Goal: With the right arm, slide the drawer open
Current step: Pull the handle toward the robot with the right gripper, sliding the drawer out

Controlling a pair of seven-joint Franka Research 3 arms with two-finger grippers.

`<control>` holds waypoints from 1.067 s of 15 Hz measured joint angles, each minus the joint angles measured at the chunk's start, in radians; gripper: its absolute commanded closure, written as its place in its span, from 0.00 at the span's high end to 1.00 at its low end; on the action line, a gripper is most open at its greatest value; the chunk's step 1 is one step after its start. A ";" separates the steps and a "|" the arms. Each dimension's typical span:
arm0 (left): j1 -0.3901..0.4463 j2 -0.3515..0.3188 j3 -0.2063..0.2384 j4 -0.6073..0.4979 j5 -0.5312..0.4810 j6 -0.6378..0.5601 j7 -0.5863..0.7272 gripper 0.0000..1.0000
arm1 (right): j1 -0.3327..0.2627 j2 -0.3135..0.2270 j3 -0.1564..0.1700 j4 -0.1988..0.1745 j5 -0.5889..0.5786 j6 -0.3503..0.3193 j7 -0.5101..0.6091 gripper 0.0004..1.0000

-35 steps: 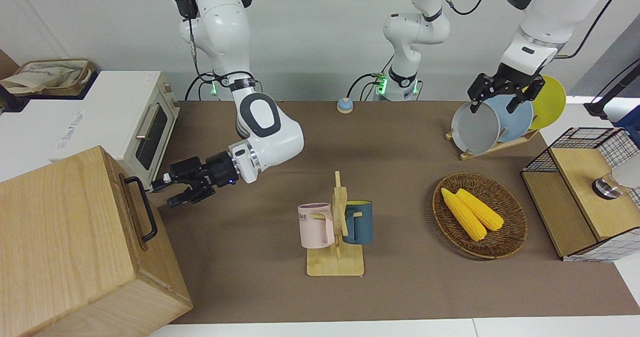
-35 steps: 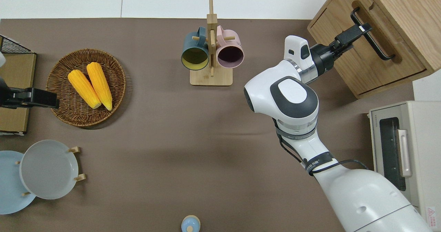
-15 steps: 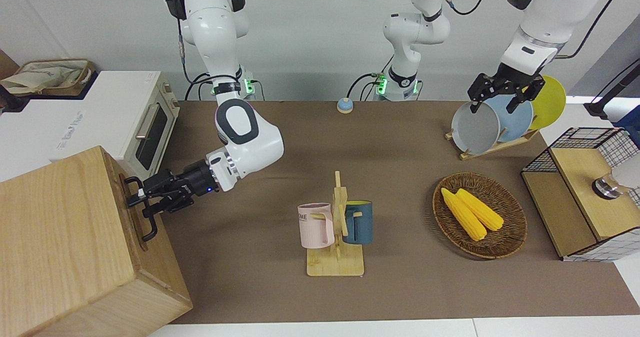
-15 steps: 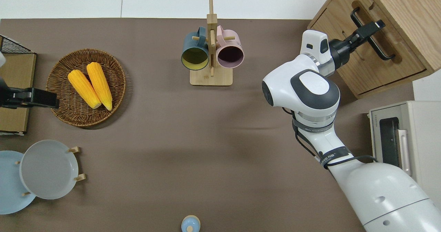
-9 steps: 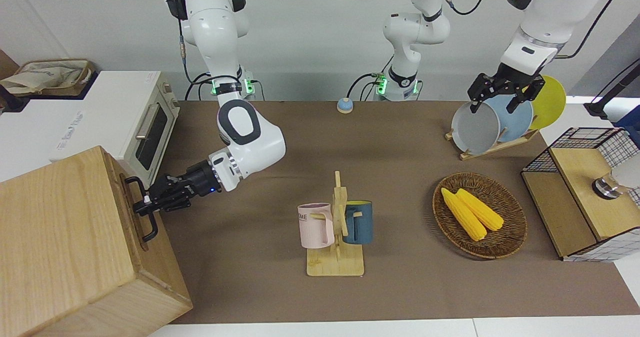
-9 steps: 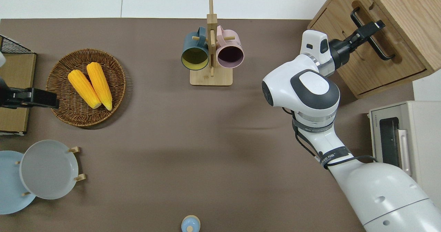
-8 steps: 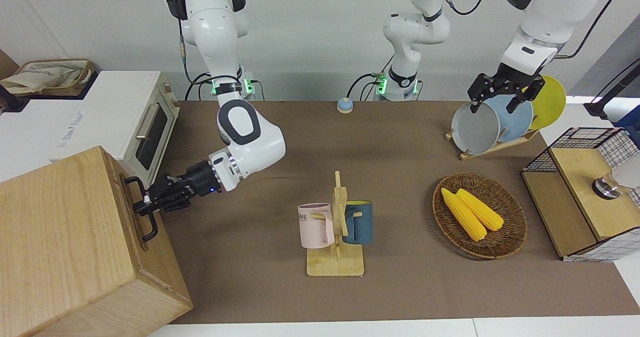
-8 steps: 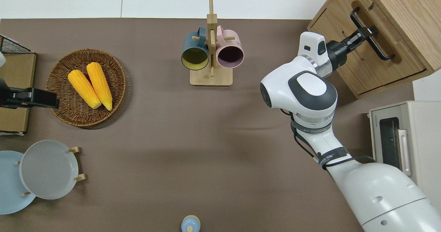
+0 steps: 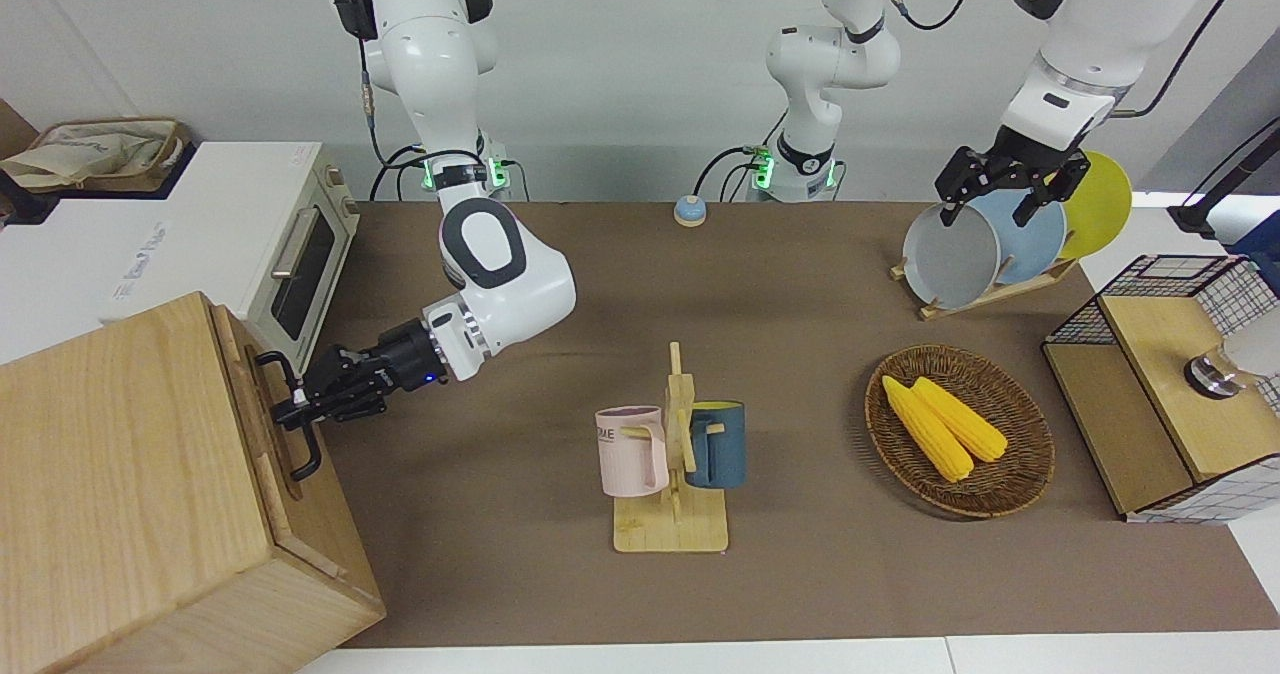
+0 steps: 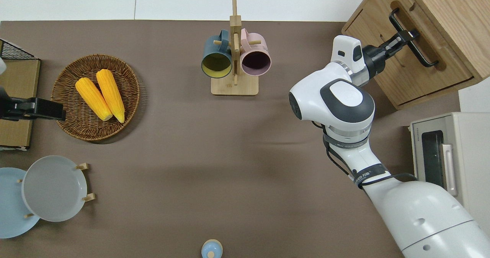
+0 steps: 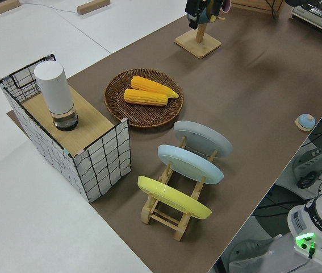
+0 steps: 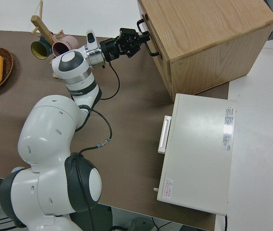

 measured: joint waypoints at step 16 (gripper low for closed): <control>0.000 0.000 0.000 0.000 0.000 0.000 0.000 1.00 | 0.170 -0.005 0.076 -0.017 0.099 -0.257 0.011 0.00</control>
